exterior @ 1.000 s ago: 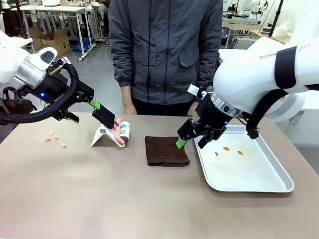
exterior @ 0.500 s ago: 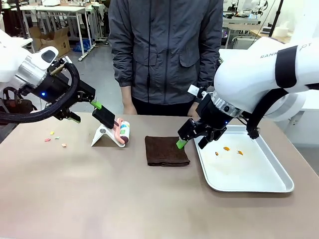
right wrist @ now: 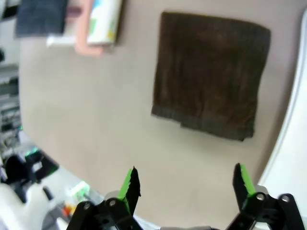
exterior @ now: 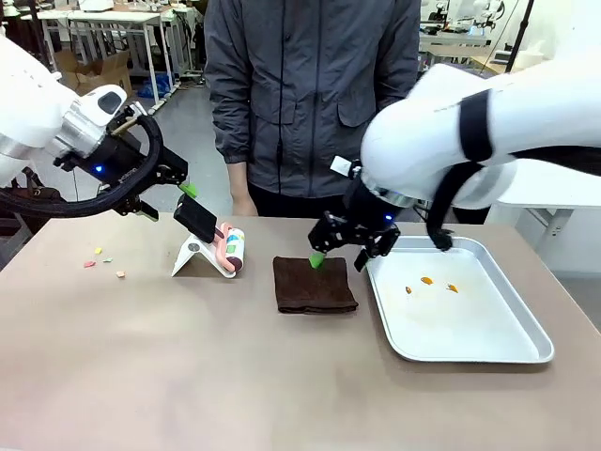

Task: Clean the surface of the table.
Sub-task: Hold the Lint Roller with your left hand and the towel with your right hand.

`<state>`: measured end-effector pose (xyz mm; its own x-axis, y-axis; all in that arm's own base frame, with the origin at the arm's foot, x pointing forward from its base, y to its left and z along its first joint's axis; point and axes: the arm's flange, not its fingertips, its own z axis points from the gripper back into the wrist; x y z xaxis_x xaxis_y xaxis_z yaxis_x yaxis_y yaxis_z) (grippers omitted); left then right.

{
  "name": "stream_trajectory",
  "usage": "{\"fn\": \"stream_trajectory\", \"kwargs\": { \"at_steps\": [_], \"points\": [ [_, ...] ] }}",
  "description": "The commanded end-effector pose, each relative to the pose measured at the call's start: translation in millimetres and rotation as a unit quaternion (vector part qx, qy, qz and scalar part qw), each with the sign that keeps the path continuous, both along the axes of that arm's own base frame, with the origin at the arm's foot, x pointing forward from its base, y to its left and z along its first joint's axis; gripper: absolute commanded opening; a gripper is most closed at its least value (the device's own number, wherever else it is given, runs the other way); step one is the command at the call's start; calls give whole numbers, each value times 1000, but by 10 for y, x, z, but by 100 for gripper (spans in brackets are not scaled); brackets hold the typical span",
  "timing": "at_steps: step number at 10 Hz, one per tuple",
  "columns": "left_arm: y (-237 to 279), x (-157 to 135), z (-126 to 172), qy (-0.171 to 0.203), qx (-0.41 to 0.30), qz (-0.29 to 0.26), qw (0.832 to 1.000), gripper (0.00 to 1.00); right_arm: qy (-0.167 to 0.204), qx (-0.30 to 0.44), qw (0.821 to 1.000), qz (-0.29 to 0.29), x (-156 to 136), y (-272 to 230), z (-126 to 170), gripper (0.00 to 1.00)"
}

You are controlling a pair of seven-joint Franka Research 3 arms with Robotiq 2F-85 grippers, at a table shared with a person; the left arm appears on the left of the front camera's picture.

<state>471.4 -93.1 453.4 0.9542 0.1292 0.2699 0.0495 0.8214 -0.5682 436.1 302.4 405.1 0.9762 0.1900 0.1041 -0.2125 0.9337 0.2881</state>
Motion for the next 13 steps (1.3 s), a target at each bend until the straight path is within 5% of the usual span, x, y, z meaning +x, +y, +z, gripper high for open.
{"fn": "stream_trajectory", "kwargs": {
  "at_steps": [1, 5, 6, 7, 13],
  "points": [
    [-29, 213, -29, 15, 16, -8, 1000, 100, 24, -65, 996, -52, 341, 371, -33, 100],
    [82, 579, -231, 51, 24, 0, 998, 100, 41, -170, 977, -118, 685, 675, -358, 100],
    [124, 665, -271, 38, -6, -62, 997, 100, 52, -196, 972, -119, 759, 673, -437, 100],
    [153, 718, -311, 34, -23, -67, 997, 100, 64, -209, 969, -118, 824, 642, -507, 100],
    [119, 766, -459, 48, -14, -74, 996, 100, 90, -206, 970, -97, 1098, 524, -839, 100]
  ]
}}
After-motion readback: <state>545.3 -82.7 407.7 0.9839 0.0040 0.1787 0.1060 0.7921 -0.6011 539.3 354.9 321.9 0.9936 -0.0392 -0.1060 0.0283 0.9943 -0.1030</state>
